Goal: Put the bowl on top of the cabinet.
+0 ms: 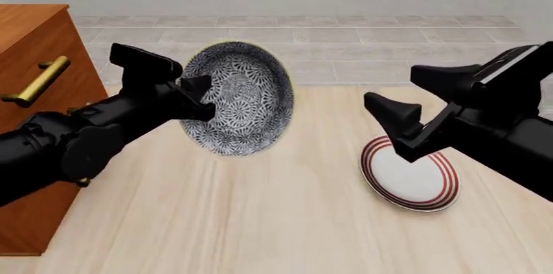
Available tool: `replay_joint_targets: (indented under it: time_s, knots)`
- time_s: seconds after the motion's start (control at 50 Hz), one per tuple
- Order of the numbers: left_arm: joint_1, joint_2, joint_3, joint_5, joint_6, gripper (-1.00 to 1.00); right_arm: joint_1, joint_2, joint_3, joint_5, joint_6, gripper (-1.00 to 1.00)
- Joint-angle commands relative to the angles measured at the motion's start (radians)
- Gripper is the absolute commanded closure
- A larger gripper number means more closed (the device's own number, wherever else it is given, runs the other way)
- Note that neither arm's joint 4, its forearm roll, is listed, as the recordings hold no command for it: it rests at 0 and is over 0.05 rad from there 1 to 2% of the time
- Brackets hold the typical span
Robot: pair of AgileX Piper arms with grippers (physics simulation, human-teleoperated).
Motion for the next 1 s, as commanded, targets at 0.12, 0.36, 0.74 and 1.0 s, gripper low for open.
replay_joint_targets:
  time_s: [0.12, 0.36, 0.74, 1.0]
  knots:
    - [0.137, -0.147, -0.088, 0.228, 0.045, 1.0, 0.023, 0.006, 0.01, -0.006, -0.007, -1.0]
    - [0.23, -0.247, -0.175, 0.399, -0.045, 1.0, 0.041, 0.012, 0.02, -0.015, -0.01, -1.0]
    - [0.299, -0.293, -0.265, 0.545, -0.112, 1.0, 0.064, -0.011, 0.023, 0.0, -0.01, -1.0]
    - [0.438, -0.31, -0.368, 0.647, -0.206, 1.0, 0.08, -0.01, 0.019, 0.005, 0.005, -1.0]
